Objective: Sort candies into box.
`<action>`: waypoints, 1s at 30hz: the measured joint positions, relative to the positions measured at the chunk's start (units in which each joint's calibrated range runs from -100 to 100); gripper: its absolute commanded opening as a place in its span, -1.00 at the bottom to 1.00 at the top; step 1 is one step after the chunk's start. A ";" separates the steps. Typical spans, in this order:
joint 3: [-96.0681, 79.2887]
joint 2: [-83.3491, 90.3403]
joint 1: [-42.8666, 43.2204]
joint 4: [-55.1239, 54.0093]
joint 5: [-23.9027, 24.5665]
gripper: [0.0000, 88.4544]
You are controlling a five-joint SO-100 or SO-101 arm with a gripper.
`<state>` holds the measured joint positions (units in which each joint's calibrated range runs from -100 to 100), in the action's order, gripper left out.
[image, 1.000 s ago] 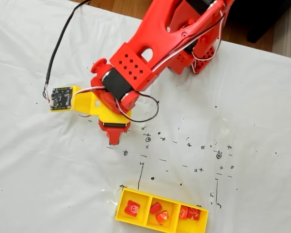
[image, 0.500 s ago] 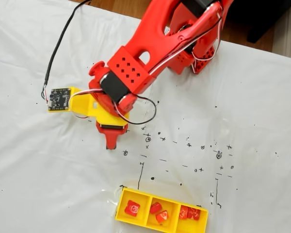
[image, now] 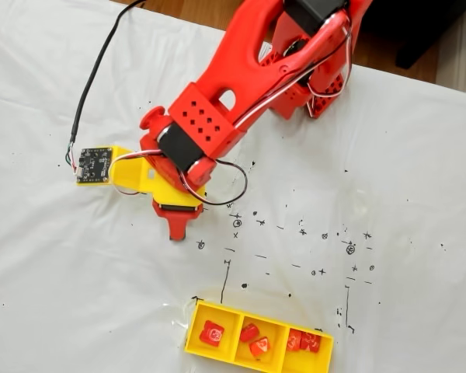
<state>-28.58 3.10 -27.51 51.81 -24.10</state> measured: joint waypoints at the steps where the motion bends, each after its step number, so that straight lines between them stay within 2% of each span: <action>1: 0.00 0.00 0.00 0.00 0.00 -0.90; 15: 0.00 0.51 0.33 -1.02 1.27 -1.00; 22: 0.09 7.55 4.63 -2.28 5.57 -1.00; 30: 7.00 12.64 13.41 -2.35 12.36 -1.00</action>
<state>-21.58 15.74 -14.10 49.45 -11.75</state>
